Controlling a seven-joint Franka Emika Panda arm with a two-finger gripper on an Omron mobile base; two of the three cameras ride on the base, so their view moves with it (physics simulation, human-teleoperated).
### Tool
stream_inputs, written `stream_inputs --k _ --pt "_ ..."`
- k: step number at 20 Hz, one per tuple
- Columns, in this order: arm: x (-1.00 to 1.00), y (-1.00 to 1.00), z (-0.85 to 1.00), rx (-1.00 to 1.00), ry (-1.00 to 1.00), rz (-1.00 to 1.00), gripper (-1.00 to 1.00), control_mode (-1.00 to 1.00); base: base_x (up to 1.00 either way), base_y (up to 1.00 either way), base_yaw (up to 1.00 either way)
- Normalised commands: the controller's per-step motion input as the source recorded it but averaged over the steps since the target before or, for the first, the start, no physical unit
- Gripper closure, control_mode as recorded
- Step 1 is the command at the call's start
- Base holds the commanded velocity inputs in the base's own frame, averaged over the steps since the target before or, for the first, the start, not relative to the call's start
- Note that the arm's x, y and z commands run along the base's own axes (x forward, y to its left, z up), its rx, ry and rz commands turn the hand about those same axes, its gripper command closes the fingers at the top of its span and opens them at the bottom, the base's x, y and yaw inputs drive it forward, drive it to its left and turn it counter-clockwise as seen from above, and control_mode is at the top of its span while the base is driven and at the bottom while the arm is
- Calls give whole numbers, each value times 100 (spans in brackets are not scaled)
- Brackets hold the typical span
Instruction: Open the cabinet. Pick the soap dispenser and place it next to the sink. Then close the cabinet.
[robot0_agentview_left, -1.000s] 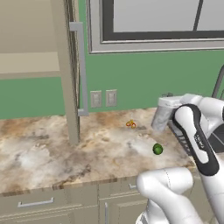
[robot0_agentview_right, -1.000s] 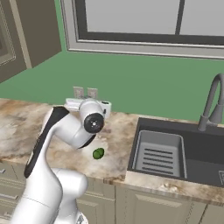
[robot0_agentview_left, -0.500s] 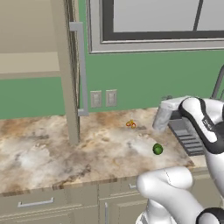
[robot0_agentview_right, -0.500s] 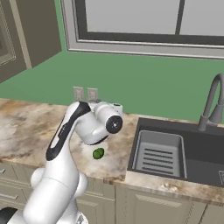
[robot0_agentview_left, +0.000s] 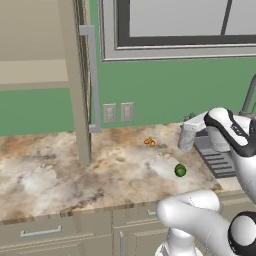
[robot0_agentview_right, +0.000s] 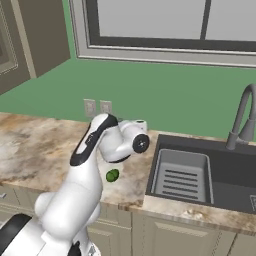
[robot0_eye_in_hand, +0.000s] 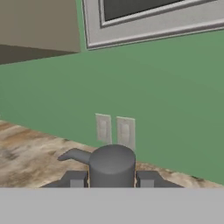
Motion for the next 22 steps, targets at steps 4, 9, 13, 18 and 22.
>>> stream_inputs --k 4,9,13,18,22 --pt "18 -5 -28 -9 -3 0 100 -100 0 0 0" --pt "13 -7 -36 -2 -2 0 100 -100 0 0 0" --pt "19 -10 -32 -1 -1 0 100 -100 0 0 0" --pt "18 -21 -32 0 -2 0 100 -100 0 0 0" --pt "13 -26 -33 0 -4 0 100 -100 0 0 0"
